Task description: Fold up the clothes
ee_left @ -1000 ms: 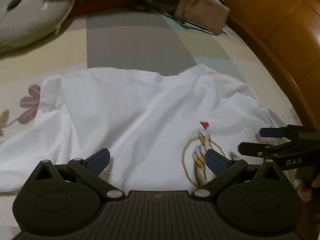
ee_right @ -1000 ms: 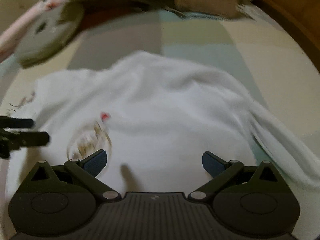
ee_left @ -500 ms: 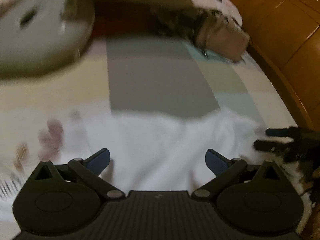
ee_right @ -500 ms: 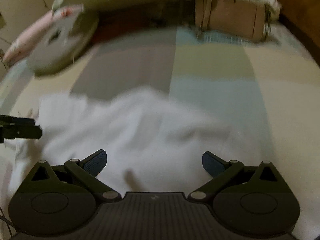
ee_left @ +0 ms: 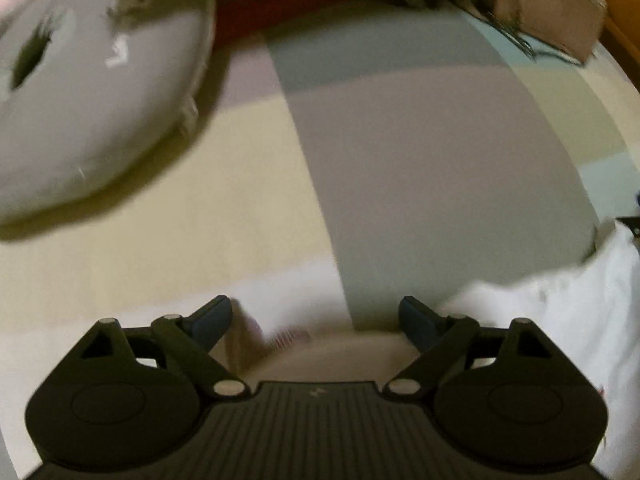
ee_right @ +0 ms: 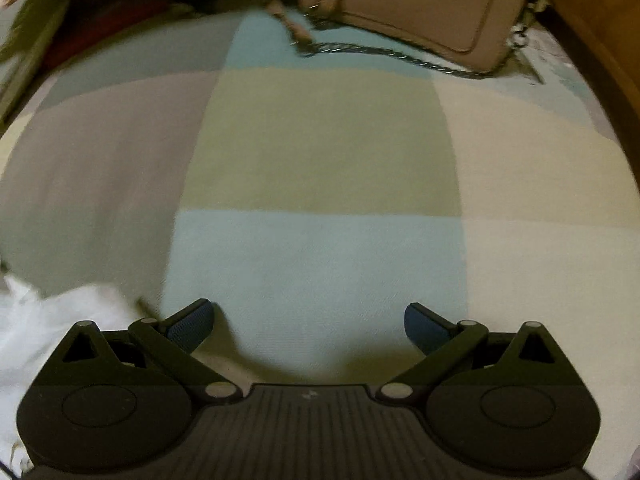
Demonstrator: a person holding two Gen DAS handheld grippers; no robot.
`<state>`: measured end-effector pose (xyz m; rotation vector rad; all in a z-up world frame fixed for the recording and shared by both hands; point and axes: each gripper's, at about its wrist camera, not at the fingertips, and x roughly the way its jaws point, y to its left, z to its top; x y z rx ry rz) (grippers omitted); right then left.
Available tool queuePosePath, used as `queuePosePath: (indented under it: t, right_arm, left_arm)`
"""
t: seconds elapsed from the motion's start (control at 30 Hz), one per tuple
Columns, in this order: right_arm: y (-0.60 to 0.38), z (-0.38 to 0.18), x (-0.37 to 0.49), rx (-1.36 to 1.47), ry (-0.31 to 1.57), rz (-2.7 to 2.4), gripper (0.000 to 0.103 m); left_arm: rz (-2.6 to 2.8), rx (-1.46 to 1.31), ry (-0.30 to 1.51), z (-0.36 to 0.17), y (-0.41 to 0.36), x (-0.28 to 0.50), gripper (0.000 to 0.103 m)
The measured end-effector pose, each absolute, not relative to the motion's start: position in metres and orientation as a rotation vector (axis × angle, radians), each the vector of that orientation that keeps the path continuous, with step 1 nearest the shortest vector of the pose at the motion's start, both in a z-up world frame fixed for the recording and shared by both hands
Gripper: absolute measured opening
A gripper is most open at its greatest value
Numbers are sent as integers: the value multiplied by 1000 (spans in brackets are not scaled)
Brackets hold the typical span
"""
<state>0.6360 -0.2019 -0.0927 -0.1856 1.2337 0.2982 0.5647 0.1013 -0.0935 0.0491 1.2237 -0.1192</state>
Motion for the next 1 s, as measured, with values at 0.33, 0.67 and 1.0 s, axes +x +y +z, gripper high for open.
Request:
queuePosePath:
  t: [0.33, 0.67, 1.0]
  right_arm:
    - [-196, -73, 579, -220, 1225, 466, 103]
    - [-192, -64, 510, -332, 1204, 661, 103]
    - [-190, -40, 536, -199, 1189, 895, 103]
  left_arm:
    - [-253, 96, 1266, -97, 91, 519, 76]
    - [-348, 153, 1219, -83, 76, 478, 76]
    - [-535, 224, 1172, -66, 63, 469, 76]
